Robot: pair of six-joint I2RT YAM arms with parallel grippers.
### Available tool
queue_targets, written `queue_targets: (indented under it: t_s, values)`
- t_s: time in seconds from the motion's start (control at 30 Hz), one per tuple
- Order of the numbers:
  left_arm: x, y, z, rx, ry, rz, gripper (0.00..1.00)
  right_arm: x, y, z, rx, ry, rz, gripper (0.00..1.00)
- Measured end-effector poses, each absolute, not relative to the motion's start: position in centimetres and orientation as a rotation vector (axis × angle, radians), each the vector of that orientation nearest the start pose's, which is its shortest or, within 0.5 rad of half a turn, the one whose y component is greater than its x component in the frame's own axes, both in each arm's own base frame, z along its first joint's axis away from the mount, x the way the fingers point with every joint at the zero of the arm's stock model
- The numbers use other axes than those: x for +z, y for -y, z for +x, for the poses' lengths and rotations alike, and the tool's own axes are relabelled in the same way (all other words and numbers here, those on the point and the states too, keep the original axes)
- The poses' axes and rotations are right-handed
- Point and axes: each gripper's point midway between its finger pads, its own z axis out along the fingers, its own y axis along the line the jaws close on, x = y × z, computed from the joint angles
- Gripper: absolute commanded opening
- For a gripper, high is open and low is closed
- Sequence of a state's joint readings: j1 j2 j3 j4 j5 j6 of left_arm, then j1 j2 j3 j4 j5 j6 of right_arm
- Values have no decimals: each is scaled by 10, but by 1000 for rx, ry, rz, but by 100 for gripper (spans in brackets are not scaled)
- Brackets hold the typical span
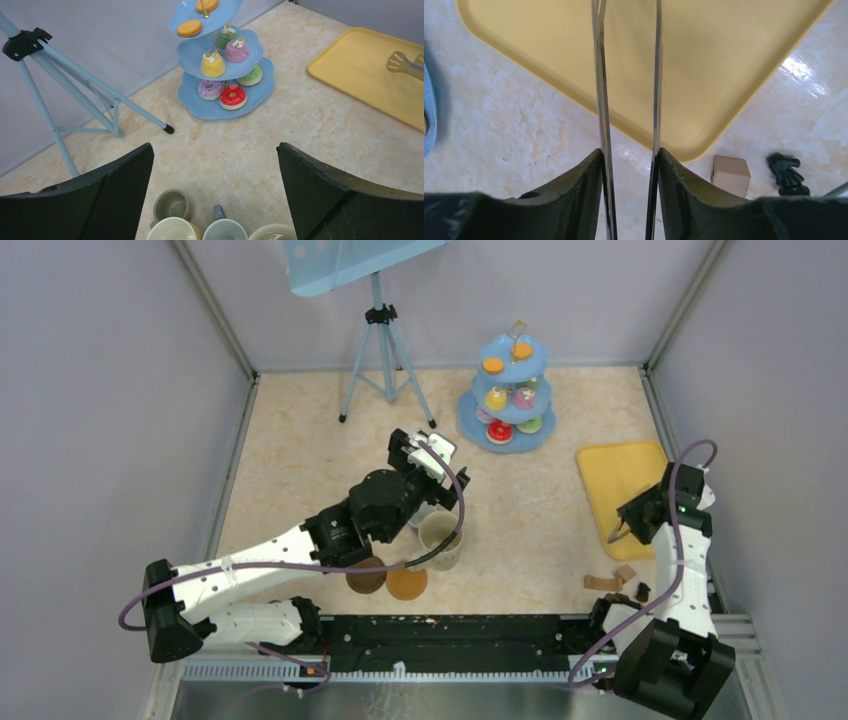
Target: Serve the afternoon tea
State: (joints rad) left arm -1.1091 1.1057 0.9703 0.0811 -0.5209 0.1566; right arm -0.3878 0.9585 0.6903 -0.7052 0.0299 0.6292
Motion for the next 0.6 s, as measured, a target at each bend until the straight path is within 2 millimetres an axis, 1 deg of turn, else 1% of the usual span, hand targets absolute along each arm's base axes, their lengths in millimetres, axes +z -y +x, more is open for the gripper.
queue_targets:
  t_s: [0.17,0.3,0.4,0.6]
  values:
    - [323,292,249,-311,-1507,612,99,105,78,212,-18,-2169,1271,50]
    - [323,292,249,-311,-1507,612,99,105,83,204,-75,-2159,1294,49]
    - [323,292,249,-312,-1508,612,99,107,85,203,-91,-2159,1293,48]
    - [323,293,249,-312,-1507,612,99,128,93,207,-126,-2119,1269,48]
